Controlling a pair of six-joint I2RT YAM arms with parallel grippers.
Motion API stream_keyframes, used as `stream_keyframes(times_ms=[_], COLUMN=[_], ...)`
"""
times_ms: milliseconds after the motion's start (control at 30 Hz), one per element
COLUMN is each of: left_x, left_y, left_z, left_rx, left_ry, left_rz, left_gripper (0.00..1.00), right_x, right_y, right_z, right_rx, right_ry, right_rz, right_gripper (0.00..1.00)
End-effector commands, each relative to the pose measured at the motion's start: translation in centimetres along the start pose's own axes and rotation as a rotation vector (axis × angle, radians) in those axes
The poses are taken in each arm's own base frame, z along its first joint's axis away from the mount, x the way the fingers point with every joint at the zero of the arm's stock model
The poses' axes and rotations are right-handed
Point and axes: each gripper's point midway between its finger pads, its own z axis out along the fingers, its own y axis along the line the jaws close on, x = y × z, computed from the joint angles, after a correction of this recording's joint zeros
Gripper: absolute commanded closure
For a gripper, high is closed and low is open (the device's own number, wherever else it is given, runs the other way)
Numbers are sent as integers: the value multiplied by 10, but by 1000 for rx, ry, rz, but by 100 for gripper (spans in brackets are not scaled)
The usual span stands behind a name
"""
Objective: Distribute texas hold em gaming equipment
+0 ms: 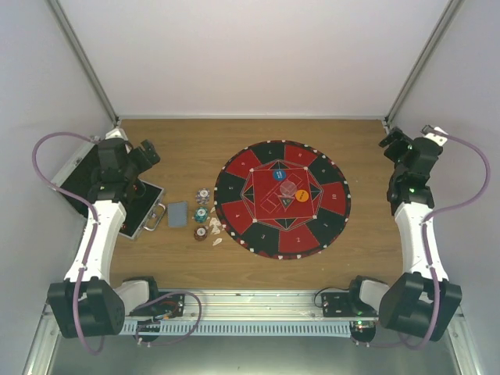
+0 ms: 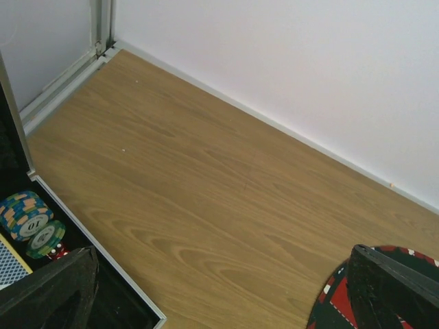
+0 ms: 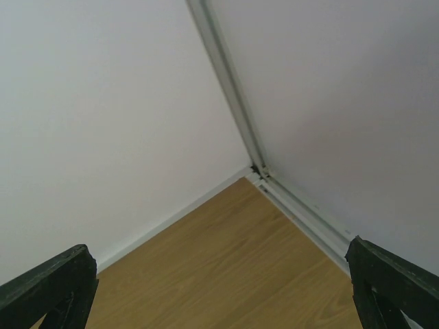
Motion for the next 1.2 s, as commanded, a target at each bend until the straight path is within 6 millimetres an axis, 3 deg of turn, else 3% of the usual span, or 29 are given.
stream_keyframes(times_ms=[0,233,367,467,600,700,867,967,1033,1167], left_x=[-19,-35,-41,-42,-37,-28,1,23,33,48], left_y=[-2,-10,-19,-21,-30,-40,-72,-96,-105,-119], left_z=[-6,-11,-3,6,10,9,9,5,5,4], left_rx=[-12,16,40,26,72,132,234,296,307,318], left_ry=[-43,-82,-60,-19,12,30,95,128,142,168], left_rz=[-26,3,35,52,62,44,65,93,96,99], left_gripper=[1,1,1,1,1,1,1,1,1,1], right_x=[3,6,22,59,114,171,263,296,318,337], right_y=[12,23,35,42,69,93,150,166,167,166], right_z=[0,5,18,36,37,26,-16,-23,-22,-20], right_rx=[-76,-135,-186,-203,-286,-367,-539,-579,-574,-581], right_ry=[26,34,134,298,475,657,909,998,1061,1117], right_rz=[-37,21,80,44,-26,-62,-180,-217,-254,-296], right_gripper=[0,0,0,0,1,0,0,3,5,6])
